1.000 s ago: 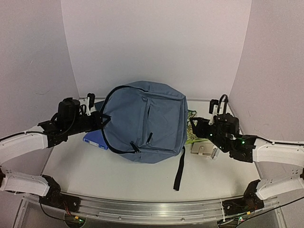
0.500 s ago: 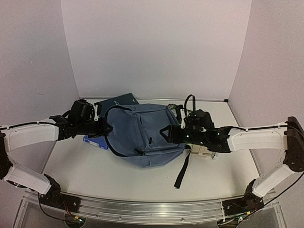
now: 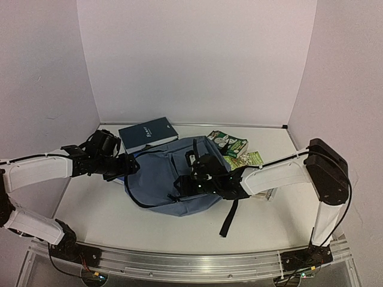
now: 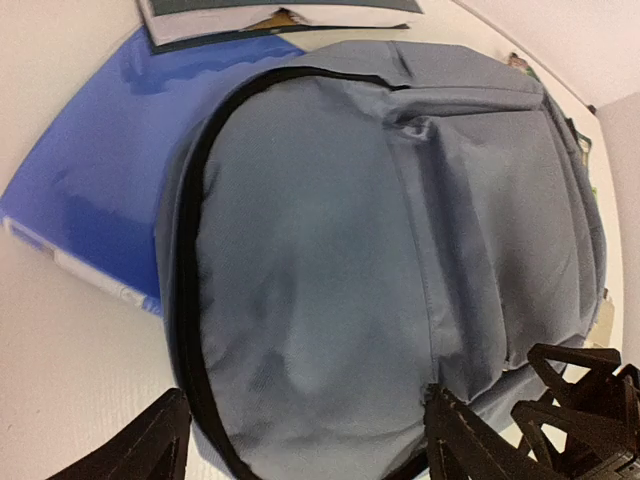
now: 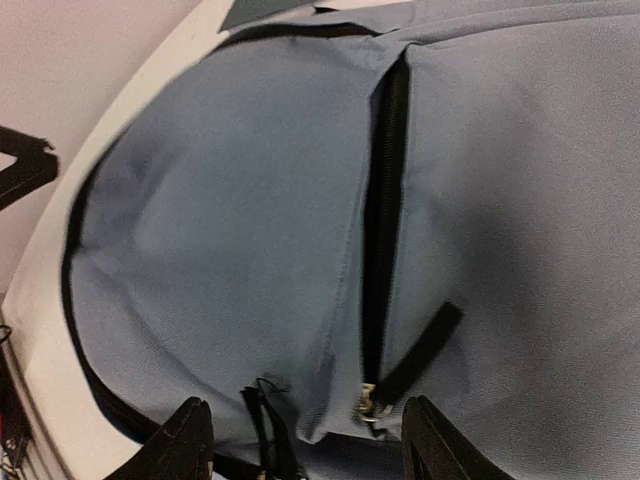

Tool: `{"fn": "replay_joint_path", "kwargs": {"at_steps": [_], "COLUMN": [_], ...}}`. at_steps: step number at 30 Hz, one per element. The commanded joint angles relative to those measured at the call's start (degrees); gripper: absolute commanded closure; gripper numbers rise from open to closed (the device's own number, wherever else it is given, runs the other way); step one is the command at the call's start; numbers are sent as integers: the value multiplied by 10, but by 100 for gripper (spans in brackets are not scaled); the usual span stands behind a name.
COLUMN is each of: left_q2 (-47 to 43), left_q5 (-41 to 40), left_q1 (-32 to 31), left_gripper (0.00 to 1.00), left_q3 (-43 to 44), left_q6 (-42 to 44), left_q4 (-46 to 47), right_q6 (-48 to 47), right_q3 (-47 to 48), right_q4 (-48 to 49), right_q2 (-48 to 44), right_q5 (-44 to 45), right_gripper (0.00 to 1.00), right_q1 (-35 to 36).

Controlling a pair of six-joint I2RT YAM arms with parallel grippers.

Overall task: Pack the student bag
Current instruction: Place the student bag at the center of the board.

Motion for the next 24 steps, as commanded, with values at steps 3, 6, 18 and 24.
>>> {"fn": "replay_joint_path", "kwargs": {"at_steps": [3,6,18,24], "left_q2": [-61,-53,52,103], "left_q5": [-51,-9,144,185], "left_q1": [-1,-1,-16,-52], "left_gripper": [14,12,31,34], "left_q3": [7,5,-30,-41], "left_q6": [-5,24,-23,-39], "left_q4": [-90,-69,161,235], "right_q6": [21,13,34,47], "right_q3": [34,51,78,53], "right_q4": [-19,-19,-5,5], "right_q2": [37,63,102,52], "right_q5": [114,97,76,71], "right_gripper": [39,39,58,99], "right_q1": [11,11,12,12]}}
